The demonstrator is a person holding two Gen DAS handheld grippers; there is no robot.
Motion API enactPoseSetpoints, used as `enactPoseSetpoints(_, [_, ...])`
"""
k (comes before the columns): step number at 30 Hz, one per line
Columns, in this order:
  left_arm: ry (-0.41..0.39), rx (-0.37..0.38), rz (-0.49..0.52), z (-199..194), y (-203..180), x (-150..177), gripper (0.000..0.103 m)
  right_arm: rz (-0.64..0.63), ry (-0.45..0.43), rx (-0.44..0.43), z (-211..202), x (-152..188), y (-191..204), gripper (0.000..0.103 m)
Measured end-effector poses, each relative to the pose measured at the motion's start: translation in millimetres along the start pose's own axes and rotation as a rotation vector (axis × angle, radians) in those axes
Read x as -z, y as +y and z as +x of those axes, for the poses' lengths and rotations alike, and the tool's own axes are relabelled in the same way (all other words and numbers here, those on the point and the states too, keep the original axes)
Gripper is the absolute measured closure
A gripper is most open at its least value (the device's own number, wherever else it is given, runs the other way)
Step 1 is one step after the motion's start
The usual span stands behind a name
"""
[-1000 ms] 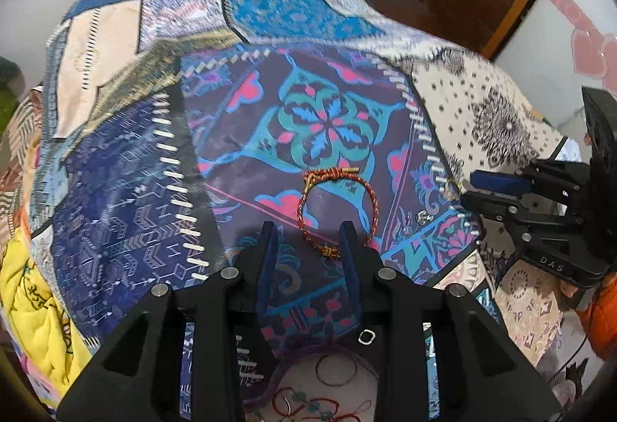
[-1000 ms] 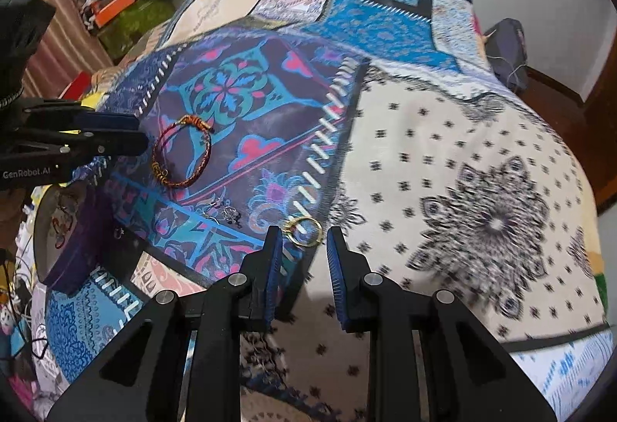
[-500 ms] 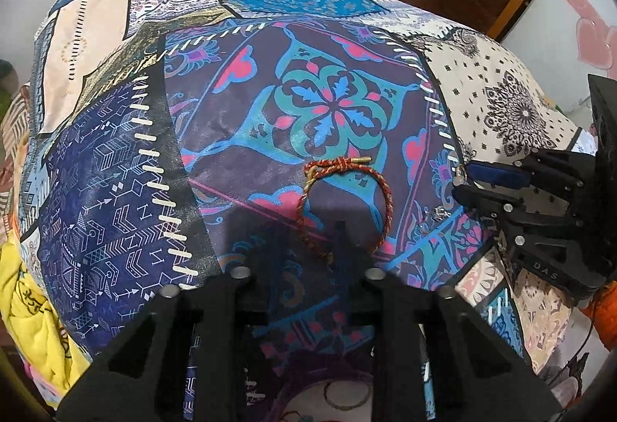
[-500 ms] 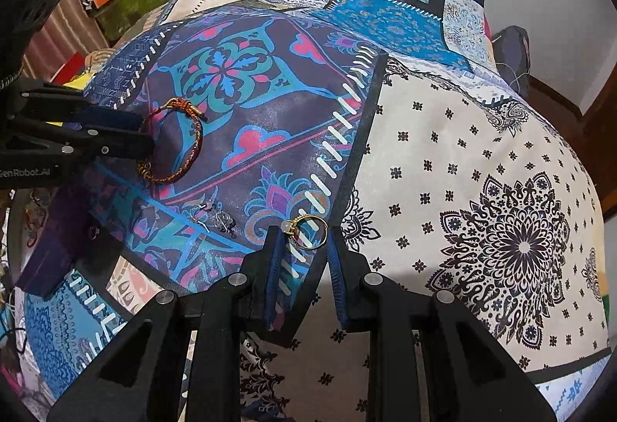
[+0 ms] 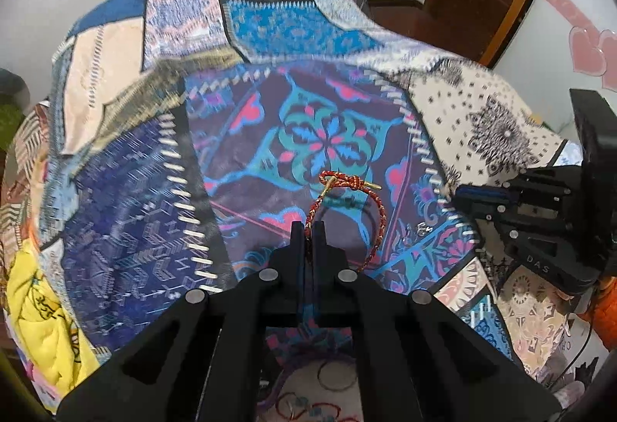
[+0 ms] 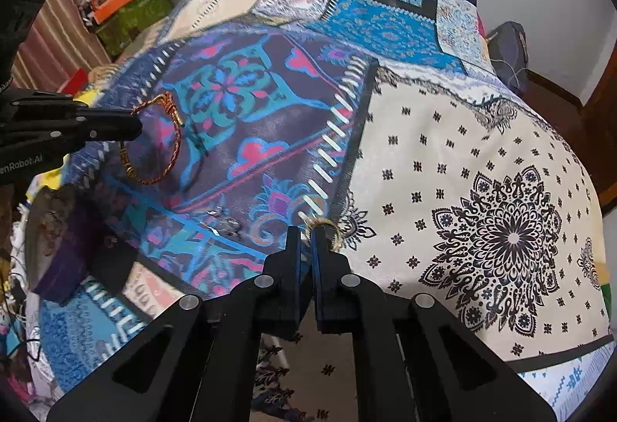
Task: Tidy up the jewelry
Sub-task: 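Grasp the gold ring with the right tool and lift it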
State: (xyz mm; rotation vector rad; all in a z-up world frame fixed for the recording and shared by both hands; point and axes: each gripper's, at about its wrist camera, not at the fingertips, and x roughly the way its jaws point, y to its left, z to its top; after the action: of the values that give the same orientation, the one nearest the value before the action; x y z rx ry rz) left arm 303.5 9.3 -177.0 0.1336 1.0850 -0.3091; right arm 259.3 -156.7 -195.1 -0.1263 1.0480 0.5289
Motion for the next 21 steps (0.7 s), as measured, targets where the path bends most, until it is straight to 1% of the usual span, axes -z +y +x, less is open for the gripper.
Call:
enactPoseSetpoints(2, [-0.029, -0.004, -0.003, -10, 1, 1, 0.102, -0.002, -0.014, 0.002, -5, 0, 1, 0.097])
enactPoseSetpoints(3, [-0.042, 0.004, -0.007, -14, 3, 0, 0.102, -0.006, -0.015, 0.017, -7, 0, 1, 0.091])
enactPoseSetpoints(4, [-0.05, 0.009, -0.014, -17, 4, 1, 0.102, -0.012, -0.015, 0.036, -8, 0, 2, 0.078])
enactPoseSetpoints(5, [-0.059, 0.014, -0.021, -20, 5, 2, 0.102, -0.015, -0.019, 0.052, -8, 0, 3, 0.07])
enactPoseSetpoints(6, [-0.064, 0.018, -0.024, -21, 5, 1, 0.102, -0.017, -0.026, 0.066, -8, -1, 3, 0.058])
enactPoseSetpoints(7, [-0.069, 0.021, -0.026, -21, 6, 2, 0.102, -0.017, -0.029, 0.076, -7, -1, 2, 0.057])
enactPoseSetpoints(11, [-0.072, 0.032, -0.034, -22, 8, 5, 0.102, -0.018, 0.024, 0.091, 10, -4, 2, 0.057])
enactPoseSetpoints(12, [-0.072, 0.034, -0.034, -22, 8, 7, 0.102, -0.013, 0.055, 0.092, 20, -4, 1, 0.061])
enactPoseSetpoints(14, [-0.073, 0.036, -0.037, -22, 9, 9, 0.102, -0.024, 0.047, 0.1, 21, -2, 2, 0.065])
enactPoseSetpoints(15, [-0.073, 0.041, -0.039, -22, 9, 10, 0.102, -0.029, 0.05, 0.096, 21, -3, 2, 0.074])
enactPoseSetpoints(16, [-0.075, 0.043, -0.04, -22, 9, 11, 0.102, -0.03, 0.051, 0.093, 20, -2, 2, 0.079])
enactPoseSetpoints(21, [-0.085, 0.048, -0.043, -25, 8, 14, 0.102, -0.026, 0.043, 0.099, 18, 0, 2, 0.08])
